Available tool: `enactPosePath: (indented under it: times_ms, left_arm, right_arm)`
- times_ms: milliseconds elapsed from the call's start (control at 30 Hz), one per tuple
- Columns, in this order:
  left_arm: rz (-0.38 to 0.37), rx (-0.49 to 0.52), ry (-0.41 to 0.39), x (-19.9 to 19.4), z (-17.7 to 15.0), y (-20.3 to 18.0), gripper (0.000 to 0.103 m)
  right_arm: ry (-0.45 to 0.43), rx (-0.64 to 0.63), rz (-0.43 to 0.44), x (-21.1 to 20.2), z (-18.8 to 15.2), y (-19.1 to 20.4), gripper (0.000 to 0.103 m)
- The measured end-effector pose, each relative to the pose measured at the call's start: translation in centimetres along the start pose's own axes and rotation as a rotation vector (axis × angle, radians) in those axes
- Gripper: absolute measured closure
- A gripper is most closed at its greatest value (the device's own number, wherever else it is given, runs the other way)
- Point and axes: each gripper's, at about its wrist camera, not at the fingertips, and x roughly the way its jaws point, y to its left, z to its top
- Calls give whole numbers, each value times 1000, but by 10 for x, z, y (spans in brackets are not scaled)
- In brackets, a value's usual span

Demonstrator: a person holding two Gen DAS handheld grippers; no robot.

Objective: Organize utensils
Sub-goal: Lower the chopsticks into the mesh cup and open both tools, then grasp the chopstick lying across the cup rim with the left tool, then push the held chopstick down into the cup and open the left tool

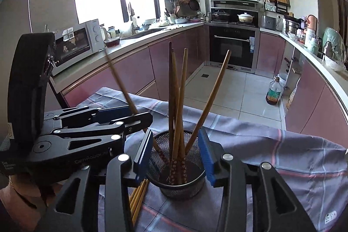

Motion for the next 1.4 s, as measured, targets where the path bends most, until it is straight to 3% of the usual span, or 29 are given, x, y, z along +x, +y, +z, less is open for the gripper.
enactPosePath:
  times_ms: [67, 333, 467, 567, 700, 900, 1000, 1233, 1400]
  left_arm:
    - [12, -5, -22, -5, -9, 5, 51]
    - [65, 4, -115, -40, -38, 14, 37]
    - [86, 30, -145, -55, -51, 17, 33]
    - [83, 34, -146, -58, -50, 14, 34]
    - [58, 30, -150, -54, -39, 14, 40]
    - [14, 49, -153, -43, -11, 7, 62]
    - [-1, 72, -151, -38, 6, 2, 78]
    - [-61, 115, -131, -27, 43, -16, 84]
    - [-70, 131, -131, -23, 48, -25, 85]
  right_arm:
    - [-16, -17, -2, -3, -2, 5, 55]
    - [-41, -38, 30, -13, -11, 21, 51]
    - [-58, -64, 39, -19, -20, 28, 43]
    - [-52, -71, 31, -18, -23, 29, 43]
    - [-44, -28, 30, -18, -23, 20, 43]
    - [-35, -9, 35, -14, -25, 12, 43]
    - [-24, 4, 42, -11, -28, 9, 43]
    - [-8, 27, 58, -5, -32, 2, 43]
    - [-2, 33, 61, -2, -35, 1, 43]
